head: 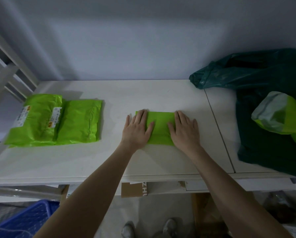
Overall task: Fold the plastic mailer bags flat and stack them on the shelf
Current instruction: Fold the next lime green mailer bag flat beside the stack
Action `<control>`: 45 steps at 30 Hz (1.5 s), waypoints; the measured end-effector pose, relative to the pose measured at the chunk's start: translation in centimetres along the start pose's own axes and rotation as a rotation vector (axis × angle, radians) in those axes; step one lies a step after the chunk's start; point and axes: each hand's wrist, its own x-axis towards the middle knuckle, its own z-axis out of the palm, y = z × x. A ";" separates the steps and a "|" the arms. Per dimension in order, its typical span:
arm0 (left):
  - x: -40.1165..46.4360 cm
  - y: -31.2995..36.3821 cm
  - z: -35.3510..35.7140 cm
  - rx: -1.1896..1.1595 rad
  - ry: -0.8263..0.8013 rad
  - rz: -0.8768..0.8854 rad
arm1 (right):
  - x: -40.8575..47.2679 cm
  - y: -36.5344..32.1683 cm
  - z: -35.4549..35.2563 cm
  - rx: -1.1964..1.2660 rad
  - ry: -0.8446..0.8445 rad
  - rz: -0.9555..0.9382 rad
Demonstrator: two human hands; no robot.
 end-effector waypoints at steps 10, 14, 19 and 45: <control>-1.5 -2.3 -1.3 -0.204 -0.037 0.106 | -0.8 1.5 -0.9 0.400 0.165 -0.096; -3.8 -3.5 -1.7 -0.113 0.088 0.140 | -2.0 -0.5 -1.1 0.289 0.354 -0.183; -4.9 -4.2 -2.2 -0.048 0.115 0.163 | -3.5 -5.3 -0.4 0.179 0.346 -0.279; -8.5 -2.6 -2.4 0.189 -0.011 0.158 | -7.2 -9.7 2.3 -0.184 0.321 -0.150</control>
